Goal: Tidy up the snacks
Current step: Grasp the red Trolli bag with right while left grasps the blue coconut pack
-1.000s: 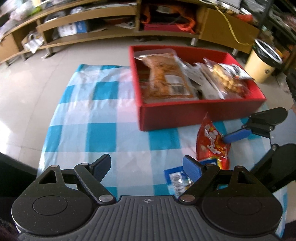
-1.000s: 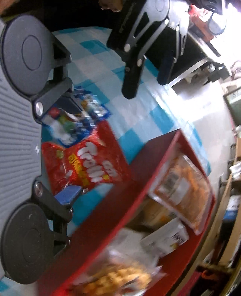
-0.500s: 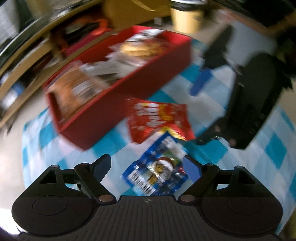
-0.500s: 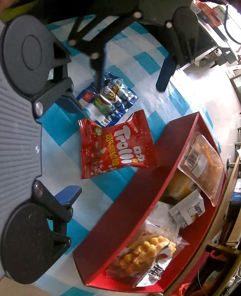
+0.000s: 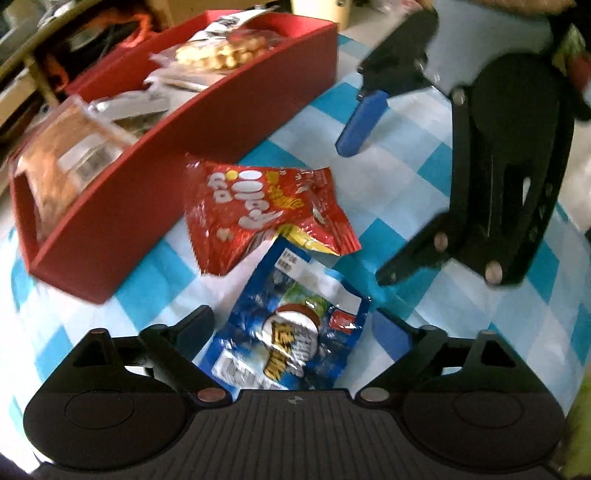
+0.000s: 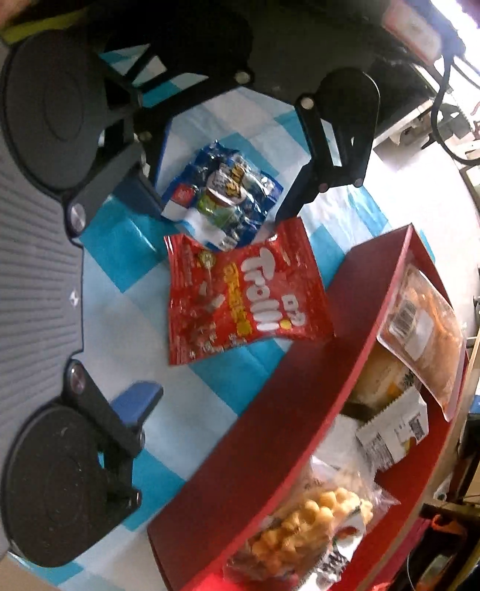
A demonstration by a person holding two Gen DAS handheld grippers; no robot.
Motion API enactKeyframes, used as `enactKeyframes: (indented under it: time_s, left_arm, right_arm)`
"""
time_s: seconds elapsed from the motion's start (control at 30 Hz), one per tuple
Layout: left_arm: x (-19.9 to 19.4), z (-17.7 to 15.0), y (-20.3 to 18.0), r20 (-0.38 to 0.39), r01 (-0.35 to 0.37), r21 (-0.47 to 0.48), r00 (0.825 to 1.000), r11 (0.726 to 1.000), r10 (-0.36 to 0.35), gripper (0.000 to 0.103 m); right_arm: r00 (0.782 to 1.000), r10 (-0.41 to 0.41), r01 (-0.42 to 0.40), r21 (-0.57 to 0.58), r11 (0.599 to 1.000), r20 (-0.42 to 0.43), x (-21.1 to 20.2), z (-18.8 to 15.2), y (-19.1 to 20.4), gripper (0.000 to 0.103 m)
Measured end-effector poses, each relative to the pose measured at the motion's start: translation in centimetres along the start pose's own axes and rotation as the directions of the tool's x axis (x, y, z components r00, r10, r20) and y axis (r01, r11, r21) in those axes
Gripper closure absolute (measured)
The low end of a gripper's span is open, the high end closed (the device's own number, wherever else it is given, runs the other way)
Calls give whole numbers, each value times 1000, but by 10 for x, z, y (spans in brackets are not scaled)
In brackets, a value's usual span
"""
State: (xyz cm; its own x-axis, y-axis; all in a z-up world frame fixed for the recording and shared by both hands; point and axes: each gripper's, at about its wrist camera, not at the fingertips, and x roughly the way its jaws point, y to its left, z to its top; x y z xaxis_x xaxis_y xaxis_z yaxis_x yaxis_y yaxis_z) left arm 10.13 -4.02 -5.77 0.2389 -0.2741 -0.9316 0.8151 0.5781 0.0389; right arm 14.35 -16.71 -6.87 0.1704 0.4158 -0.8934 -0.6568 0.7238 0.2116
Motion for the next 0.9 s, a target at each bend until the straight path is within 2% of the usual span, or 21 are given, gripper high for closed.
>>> enactKeyframes:
  time_s: [0.1,0.2,0.3,0.33,0.4,0.5,0.6,0.67,0.7,0.8,0.83,0.87,0.9]
  left_arm:
    - [-5,-7,-7,-8,-31,-50,999,998,31,18]
    - [-10,-14,-11,-26,-61,-126,998,990,58,21]
    - [-15,-19,-14,-47,-119,-182,993,976,112,21]
    - [-16,-22,-15,-58,-135,-206,990,969,126,22]
    - [-19,-25,-14,-68,-134,-250,990,959,120,22]
    - [-27,-27,-2,-53,-123,-343,992,931,111,22]
    - [-34,-30,3,-34,-124,-401,992,908,120,21]
    - [-34,-29,9,-37,-126,-434,992,892,122,21]
    - [-33,-29,11,-41,-128,-445,992,886,123,21]
    - [-30,-30,17,-64,-144,-465,990,874,130,21]
    - [-30,-29,18,-70,-150,-470,989,870,132,21]
    - [-30,-30,20,-74,-151,-475,989,867,131,21]
    - [-30,-30,20,-75,-147,-478,989,866,126,21]
  right_arm:
    - [998,-38,37,24,999,40,3,-5,7,2]
    - [998,-60,60,-13,998,31,6,-5,12,2]
    - [995,-100,101,72,992,-6,4,2,6,7]
    - [994,-107,106,80,991,11,1,5,5,8]
    - [992,-108,102,82,991,66,-9,13,6,8]
    - [992,-80,73,71,995,100,-6,30,13,8]
    - [991,-99,96,37,995,86,7,41,18,10]
    - [992,-109,107,31,994,67,18,45,20,19]
    - [992,-115,114,29,993,45,22,45,19,19]
    - [988,-141,139,36,990,58,22,39,24,17]
    - [988,-138,135,54,989,68,22,37,23,13]
    - [990,-118,112,75,991,80,22,36,21,2]
    - [993,-89,81,89,993,81,22,32,19,2]
